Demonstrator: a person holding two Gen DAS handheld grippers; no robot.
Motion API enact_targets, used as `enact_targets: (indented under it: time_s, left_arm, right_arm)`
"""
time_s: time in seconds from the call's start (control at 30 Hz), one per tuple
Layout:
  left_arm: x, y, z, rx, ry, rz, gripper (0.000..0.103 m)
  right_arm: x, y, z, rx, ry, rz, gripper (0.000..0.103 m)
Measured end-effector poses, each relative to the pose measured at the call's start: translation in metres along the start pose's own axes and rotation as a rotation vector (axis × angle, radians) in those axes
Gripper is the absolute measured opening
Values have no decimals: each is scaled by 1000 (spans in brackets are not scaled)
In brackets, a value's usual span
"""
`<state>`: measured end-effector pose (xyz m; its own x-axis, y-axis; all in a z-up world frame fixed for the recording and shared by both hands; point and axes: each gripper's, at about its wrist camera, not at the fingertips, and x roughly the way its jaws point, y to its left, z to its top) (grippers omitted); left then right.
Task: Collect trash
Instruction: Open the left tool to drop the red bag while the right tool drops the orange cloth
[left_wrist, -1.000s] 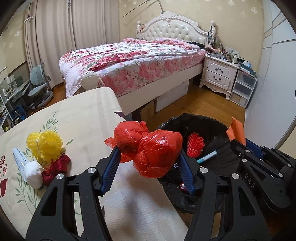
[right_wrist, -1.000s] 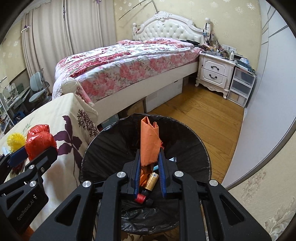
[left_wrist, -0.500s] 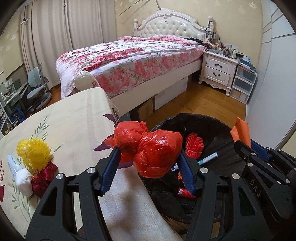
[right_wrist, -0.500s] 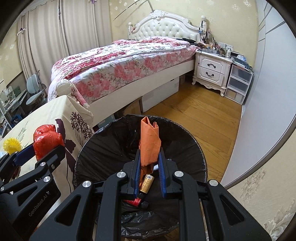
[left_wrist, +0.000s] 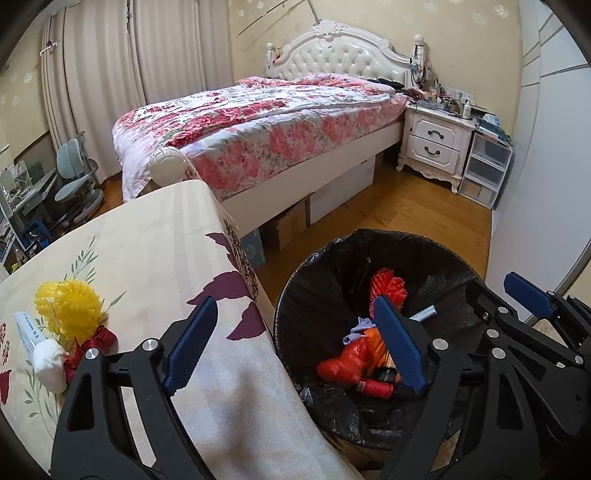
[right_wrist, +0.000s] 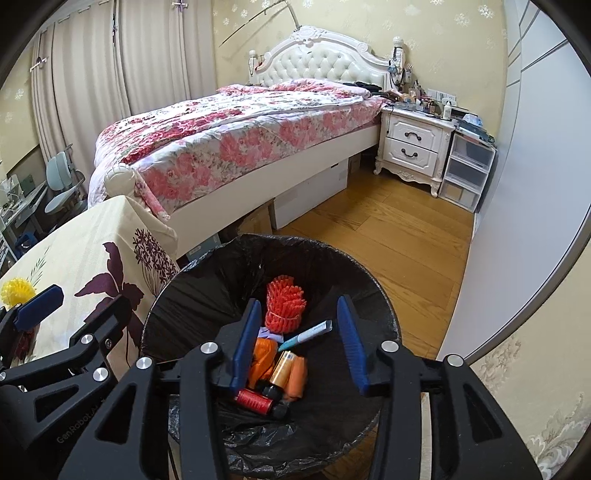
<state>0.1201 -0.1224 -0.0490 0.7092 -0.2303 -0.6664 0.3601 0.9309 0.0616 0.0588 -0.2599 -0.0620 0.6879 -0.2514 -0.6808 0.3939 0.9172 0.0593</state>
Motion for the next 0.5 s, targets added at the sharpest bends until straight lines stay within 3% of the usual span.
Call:
enact_targets:
  time_s: [0.23, 0.3, 0.5]
  left_arm:
    - [-4, 7, 0, -17, -4, 22, 90]
    - [-7, 8, -1, -17, -11, 34, 91]
    - [-17, 16, -3, -10, -34, 74, 92]
  right_arm:
    - [-8, -4, 2, -1, -31, -33, 66]
    - [-10, -5, 1, 0, -37, -39, 75]
    - [-12, -4, 0, 6, -39, -35, 80]
